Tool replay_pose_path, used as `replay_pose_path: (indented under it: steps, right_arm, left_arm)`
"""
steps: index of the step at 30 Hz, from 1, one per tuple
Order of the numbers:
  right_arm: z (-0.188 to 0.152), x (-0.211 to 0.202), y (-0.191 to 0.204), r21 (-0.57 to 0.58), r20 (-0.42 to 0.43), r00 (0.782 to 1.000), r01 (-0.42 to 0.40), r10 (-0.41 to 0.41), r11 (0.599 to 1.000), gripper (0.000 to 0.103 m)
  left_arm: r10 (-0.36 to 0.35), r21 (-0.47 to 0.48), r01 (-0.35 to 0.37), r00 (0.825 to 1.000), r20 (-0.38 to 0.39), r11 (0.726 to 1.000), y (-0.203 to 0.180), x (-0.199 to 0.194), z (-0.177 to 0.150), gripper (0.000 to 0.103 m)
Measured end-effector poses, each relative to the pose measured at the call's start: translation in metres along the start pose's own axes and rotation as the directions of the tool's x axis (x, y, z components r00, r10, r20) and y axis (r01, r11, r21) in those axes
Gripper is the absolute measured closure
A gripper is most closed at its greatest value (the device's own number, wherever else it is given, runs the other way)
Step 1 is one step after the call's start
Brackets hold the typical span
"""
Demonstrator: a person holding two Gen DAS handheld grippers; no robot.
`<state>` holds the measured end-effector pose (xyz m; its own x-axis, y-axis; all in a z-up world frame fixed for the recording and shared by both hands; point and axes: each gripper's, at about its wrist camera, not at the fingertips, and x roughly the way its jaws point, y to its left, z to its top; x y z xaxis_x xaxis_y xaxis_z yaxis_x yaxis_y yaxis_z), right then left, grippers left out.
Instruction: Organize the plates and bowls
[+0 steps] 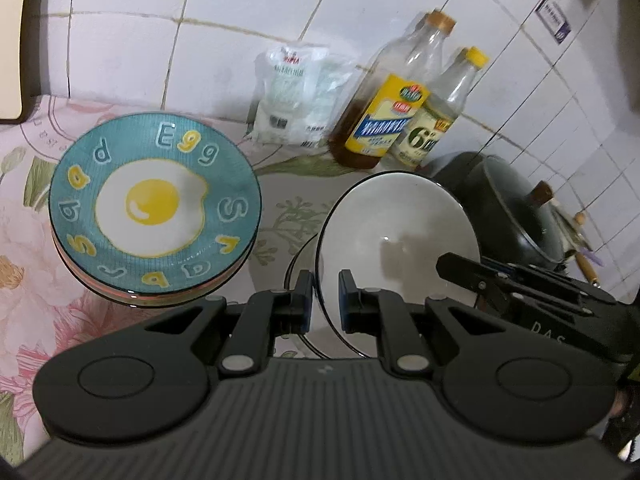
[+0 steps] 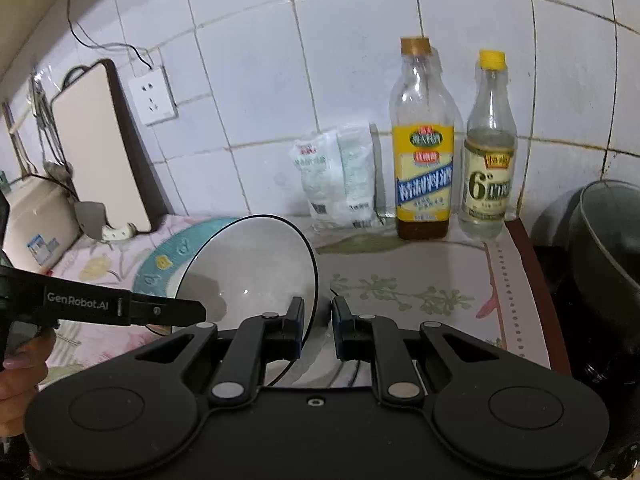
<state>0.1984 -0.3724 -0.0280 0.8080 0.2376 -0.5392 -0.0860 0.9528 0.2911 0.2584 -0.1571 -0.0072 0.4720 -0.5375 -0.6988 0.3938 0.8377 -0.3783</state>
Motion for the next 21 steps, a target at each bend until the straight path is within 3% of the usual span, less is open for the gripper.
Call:
replay_pose_path:
  steps: [6,12,17,21]
  right_arm:
    - [-0.008,0.008,-0.005,-0.023,-0.007,1.0,0.016,-0.016,1.0,0.085]
    - [-0.01,0.017,-0.008,-0.054,-0.011,1.0,-0.012,0.012,0.998,0.085]
    - [-0.011,0.023,-0.014,-0.05,-0.019,1.0,-0.009,0.008,0.999,0.085]
    - [-0.015,0.024,-0.015,-0.058,-0.021,1.0,-0.022,0.021,0.998,0.085]
  left_arm:
    - [-0.005,0.006,0.006,0.999,-0.033,1.0,0.003,0.014,-0.005,0.091]
    - [0.062,0.034,-0.06,0.997,-0.04,0.998,-0.004,0.017,-0.007,0.091]
    - [0.044,0.019,-0.042,0.995,-0.085,0.999,-0.001,0.023,-0.009,0.091]
    - [0.065,0.04,-0.063,0.997,-0.046,0.997,-0.004,0.019,-0.01,0.091]
